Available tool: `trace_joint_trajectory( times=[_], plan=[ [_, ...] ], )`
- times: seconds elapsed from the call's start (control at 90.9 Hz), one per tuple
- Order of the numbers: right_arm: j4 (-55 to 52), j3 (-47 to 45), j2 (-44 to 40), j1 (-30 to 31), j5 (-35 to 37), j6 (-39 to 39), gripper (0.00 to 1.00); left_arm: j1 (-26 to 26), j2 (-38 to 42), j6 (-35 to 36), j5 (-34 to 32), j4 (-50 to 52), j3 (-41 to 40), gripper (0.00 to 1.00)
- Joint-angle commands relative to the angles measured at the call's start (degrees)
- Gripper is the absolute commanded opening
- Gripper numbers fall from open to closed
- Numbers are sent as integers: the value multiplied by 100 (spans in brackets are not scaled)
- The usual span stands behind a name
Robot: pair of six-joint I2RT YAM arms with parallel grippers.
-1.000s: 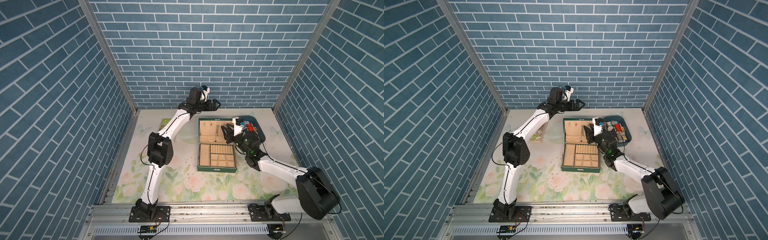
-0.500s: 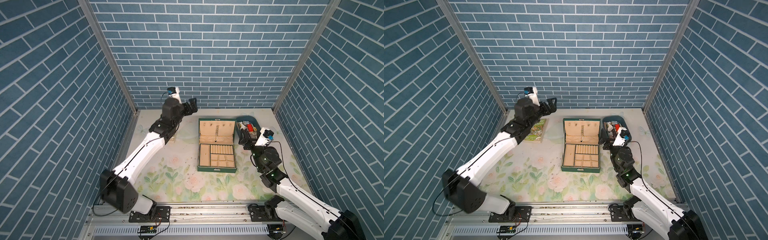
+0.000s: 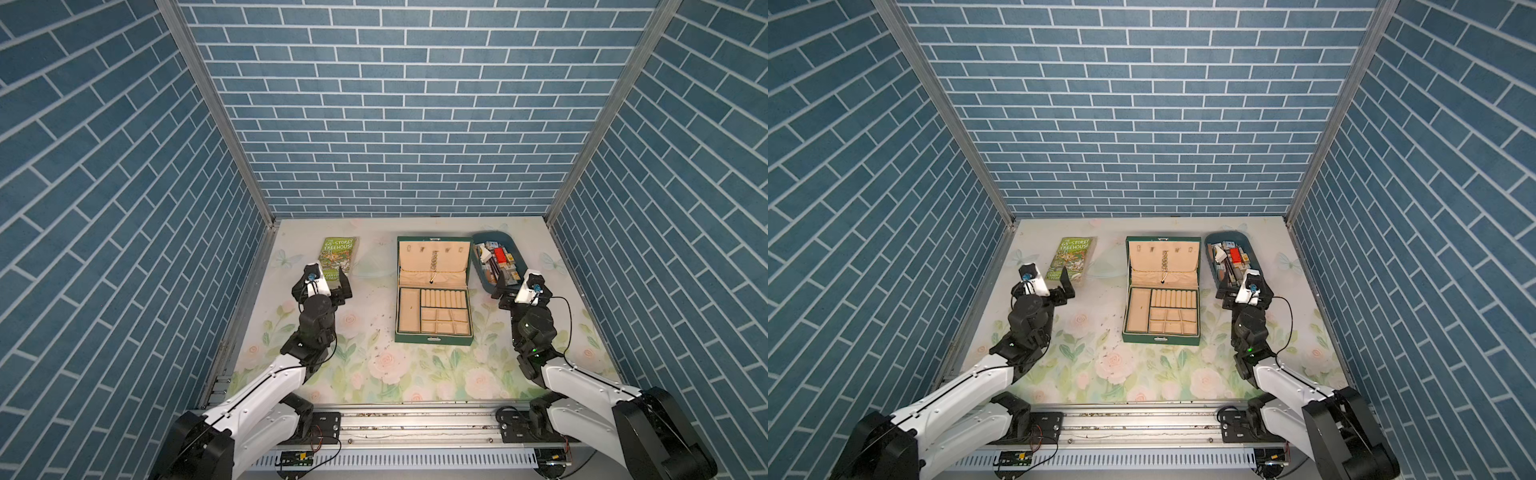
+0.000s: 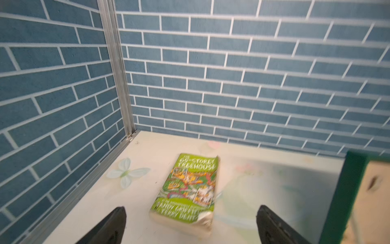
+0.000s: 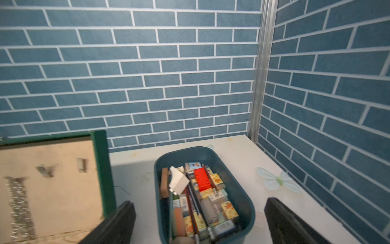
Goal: Put jewelry chain into jewelry box
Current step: Reset both arms
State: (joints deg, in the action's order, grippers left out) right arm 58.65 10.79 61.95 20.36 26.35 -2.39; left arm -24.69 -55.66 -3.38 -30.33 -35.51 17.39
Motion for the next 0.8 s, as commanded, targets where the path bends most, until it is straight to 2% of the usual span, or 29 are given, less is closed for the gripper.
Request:
trace_joint_trajectory(
  times=[0.0,0.165,0.242,0.385,0.451,0.561,0.605,0.638,0.693,0.748,0.792],
  plan=[
    [249,-126,206,-403,-694,495,100,271,-241,1213,396,-994,-431,100],
    [514,-204,781,-623,-736,916,100,742,-1011,1300,770,-1318,-439,99],
    [1276,-478,1019,-713,-843,1342,100,884,-1308,1475,1048,-1573,-477,100],
    [2521,-882,1483,-1129,-1036,718,100,1247,-1870,1411,2021,-2491,-629,100],
    [3083,-1000,1810,-1250,-1111,581,100,1367,-2088,1506,2454,-2606,-543,100],
    [4044,-1190,2516,-1296,-1485,662,100,1622,-2516,1153,2749,-2949,-361,100],
    [4637,-1251,2878,-1294,-1511,719,100,1803,-2591,973,2819,-2656,-159,99],
    [4510,-1201,2771,-1269,-1487,725,100,1955,-2704,831,2971,-2625,-69,100],
    [3679,-865,2588,-1286,-1469,682,100,2166,-2842,590,3034,-2588,-14,100],
    [2910,-499,2559,-1287,-1359,680,100,2278,-2947,377,2870,-3171,-329,100],
    [2365,-215,2586,-1296,-1188,572,100,2304,-3131,263,2613,-4369,-805,100]
  ],
)
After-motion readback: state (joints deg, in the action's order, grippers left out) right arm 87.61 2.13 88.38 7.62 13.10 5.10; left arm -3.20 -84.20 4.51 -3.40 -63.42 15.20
